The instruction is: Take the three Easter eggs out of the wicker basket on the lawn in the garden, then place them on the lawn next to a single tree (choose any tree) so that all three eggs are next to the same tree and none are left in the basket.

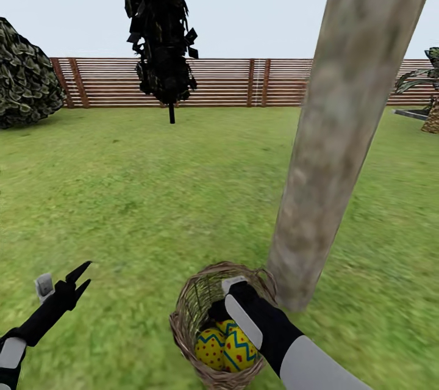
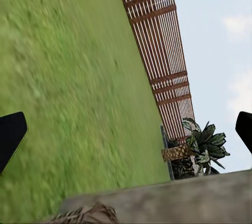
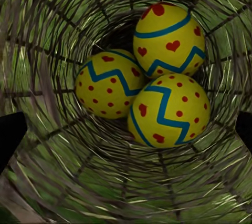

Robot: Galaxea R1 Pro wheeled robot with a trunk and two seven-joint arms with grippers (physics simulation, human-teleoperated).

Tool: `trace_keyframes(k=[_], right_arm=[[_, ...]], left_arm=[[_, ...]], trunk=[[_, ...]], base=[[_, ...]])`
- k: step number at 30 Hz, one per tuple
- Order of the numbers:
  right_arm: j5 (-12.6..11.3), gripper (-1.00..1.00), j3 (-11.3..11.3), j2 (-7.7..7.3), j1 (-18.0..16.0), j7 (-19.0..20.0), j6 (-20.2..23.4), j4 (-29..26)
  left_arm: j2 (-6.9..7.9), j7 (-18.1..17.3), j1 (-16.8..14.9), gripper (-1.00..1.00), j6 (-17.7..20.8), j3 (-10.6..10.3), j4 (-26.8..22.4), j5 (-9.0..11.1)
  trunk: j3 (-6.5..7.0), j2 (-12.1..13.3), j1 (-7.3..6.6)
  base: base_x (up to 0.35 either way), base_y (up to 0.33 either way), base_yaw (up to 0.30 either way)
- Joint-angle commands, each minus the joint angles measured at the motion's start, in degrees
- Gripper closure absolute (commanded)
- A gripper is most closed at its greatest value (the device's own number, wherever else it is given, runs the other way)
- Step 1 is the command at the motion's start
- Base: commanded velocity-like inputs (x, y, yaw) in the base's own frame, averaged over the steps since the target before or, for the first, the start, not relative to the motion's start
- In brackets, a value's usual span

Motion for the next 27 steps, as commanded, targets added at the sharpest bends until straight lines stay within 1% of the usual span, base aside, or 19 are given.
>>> trace_keyframes(k=[1, 3, 4, 5, 8, 10, 12, 16, 21, 27], right_arm=[[-0.6, -1.0, 0.1, 0.0, -0.1, -0.7, 0.1, 0.0], [-1.6, -1.0, 0.1, 0.0, -0.1, -0.8, 0.1, 0.1], [-2.6, -1.0, 0.1, 0.0, -0.1, -1.2, 0.1, 0.4], [-3.9, -1.0, 0.0, 0.0, -0.1, -2.8, -0.3, 1.4], [-5.4, -1.0, -0.1, 0.0, -0.1, -4.2, -2.9, 2.0], [-6.1, -1.0, -0.2, 0.0, -0.1, -5.2, -5.0, 2.4], [-6.7, -1.0, -0.1, 0.0, -0.1, -6.6, -5.9, 3.3], [-8.9, -1.0, -0.2, 0.0, -0.1, -7.6, -6.9, 4.0], [-9.6, -1.0, -0.3, 0.0, -0.1, -10.0, -8.8, 4.1], [-9.7, -1.0, -0.3, 0.0, -0.1, -10.7, -9.1, 3.5]], left_arm=[[-0.01, -0.1, 0.0, -1.0, 0.4, 0.1, 0.1, 0.2], [-0.02, -0.2, 0.0, -1.0, 0.4, 0.1, 0.0, 0.2], [-0.02, -0.2, 0.0, -1.0, 0.4, 0.1, 0.0, 0.2], [-0.02, -0.2, 0.0, -1.0, 0.4, 0.1, 0.0, 0.2], [-0.1, -0.2, 0.0, -1.0, 0.4, 0.1, 0.0, 0.2], [-0.43, -0.2, 0.0, -1.0, 0.4, 0.1, 0.0, 0.2], [-0.61, -0.2, 0.0, -1.0, 0.4, 0.1, 0.0, 0.2], [-0.63, -0.2, 0.0, -1.0, 0.4, 0.1, 0.0, 0.2], [-0.66, -0.2, 0.0, -1.0, 0.4, 0.0, 0.0, 0.2], [-0.66, -0.2, 0.0, -1.0, 0.4, 0.1, 0.0, 0.2]], trunk=[[-0.07, 0.0, -0.01], [-0.13, 0.0, -0.01], [-0.16, 0.0, -0.01], [-0.18, 0.0, -0.01], [-0.21, 0.0, -0.01], [-0.21, 0.0, -0.01], [-0.39, -0.4, 0.21], [-0.93, -1.6, 0.87], [-1.83, -3.6, 1.97], [-2.91, -6.0, 3.28]], base=[[0.0, 0.3, -0.002], [0.0, 0.125, -0.001], [0.0, 0.05, 0.0], [0.0, 0.016, 0.0], [0.0, 0.007, 0.0], [0.0, 0.002, 0.0], [0.0, 0.0, 0.0], [0.0, 0.0, 0.0], [0.0, 0.0, 0.0], [0.0, 0.0, 0.0]])
